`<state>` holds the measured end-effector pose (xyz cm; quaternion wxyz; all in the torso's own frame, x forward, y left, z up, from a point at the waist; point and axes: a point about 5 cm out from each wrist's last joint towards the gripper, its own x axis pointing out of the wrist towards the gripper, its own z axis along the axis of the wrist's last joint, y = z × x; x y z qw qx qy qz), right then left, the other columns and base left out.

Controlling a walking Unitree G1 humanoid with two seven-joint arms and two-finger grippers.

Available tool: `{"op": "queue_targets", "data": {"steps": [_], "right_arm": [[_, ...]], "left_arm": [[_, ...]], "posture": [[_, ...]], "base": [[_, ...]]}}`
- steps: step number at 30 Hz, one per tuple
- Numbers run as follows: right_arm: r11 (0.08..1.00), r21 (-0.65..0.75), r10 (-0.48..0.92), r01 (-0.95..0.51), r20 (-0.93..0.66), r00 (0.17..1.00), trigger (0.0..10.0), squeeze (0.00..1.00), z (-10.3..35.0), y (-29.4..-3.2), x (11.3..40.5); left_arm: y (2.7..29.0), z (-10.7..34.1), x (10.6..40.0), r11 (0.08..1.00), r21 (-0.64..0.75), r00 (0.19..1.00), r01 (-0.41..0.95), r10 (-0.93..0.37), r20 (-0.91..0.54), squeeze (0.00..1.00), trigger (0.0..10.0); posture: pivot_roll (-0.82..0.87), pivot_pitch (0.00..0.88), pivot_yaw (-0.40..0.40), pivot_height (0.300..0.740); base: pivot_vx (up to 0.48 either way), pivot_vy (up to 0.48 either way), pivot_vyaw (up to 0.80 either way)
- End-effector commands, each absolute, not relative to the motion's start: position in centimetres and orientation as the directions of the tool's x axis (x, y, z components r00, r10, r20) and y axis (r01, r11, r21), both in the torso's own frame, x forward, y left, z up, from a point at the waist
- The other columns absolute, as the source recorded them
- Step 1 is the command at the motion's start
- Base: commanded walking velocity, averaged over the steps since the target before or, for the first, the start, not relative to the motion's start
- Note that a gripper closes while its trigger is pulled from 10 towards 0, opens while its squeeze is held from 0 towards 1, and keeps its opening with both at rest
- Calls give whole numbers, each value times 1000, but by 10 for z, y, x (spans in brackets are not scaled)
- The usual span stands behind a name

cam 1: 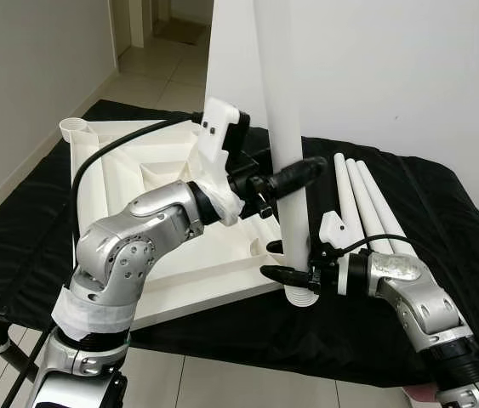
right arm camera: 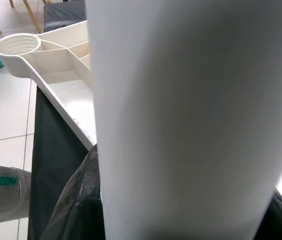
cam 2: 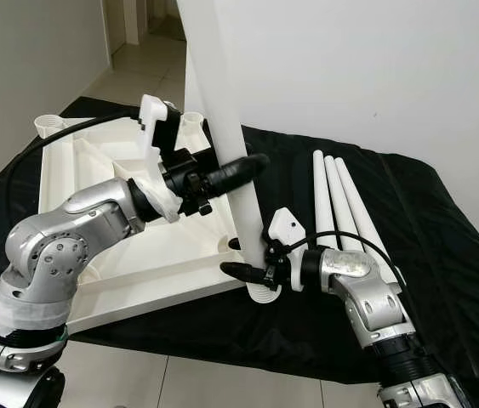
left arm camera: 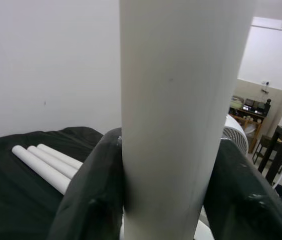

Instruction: Building children table

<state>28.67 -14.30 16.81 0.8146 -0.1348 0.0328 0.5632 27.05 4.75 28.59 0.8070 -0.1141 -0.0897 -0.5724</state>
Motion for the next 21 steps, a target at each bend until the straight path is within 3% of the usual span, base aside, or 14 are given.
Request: {"op": "queue_targets", "data": {"steps": [1, 10, 11, 12, 13, 14, 18, 21], "right_arm": [[349, -175, 899, -921, -214, 381, 10000, 0, 169, -148, 290], [379, -171, 891, -909, -196, 409, 10000, 0, 173, -145, 295], [394, -173, 887, -903, -186, 423, 10000, 0, 175, -145, 297], [420, -184, 878, -889, -166, 449, 10000, 173, 178, -144, 301], [420, -184, 878, -889, -166, 449, 10000, 173, 178, -144, 301], [437, -191, 871, -879, -152, 467, 10000, 1000, 180, -144, 303], [479, -192, 856, -857, -112, 504, 10000, 1000, 186, -142, 309], [533, -221, 831, -817, -42, 554, 10000, 1000, 198, -135, 316]], "left_arm": [[43, 290, 265, 245, -54, 250, 968, -924, 290, 0, 0], [42, 297, 270, 278, -60, 283, 959, -909, 305, 0, 0], [42, 299, 273, 301, -59, 304, 952, -904, 300, 0, 8510], [42, 301, 277, 332, -63, 335, 941, -895, 295, 0, 10000], [42, 301, 277, 332, -63, 335, 941, -895, 295, 0, 10000], [42, 302, 280, 352, -65, 355, 934, -888, 291, 0, 10000], [43, 310, 287, 398, -62, 398, 915, -870, 290, 0, 10000], [44, 325, 301, 473, -76, 473, 878, -834, 284, 0, 10000]], "posture": [[27, 0, -108, 740], [19, 0, -110, 740], [17, 0, -109, 740], [16, 0, -108, 740], [16, 0, -108, 740], [15, 0, -108, 740], [10, 0, -103, 740], [1, 0, -97, 740]], "base": [[0, 0, 0], [0, 0, 0], [0, 0, 0], [0, 0, 0], [0, 0, 0], [0, 0, 0], [0, 0, 0], [0, 0, 0]]}}
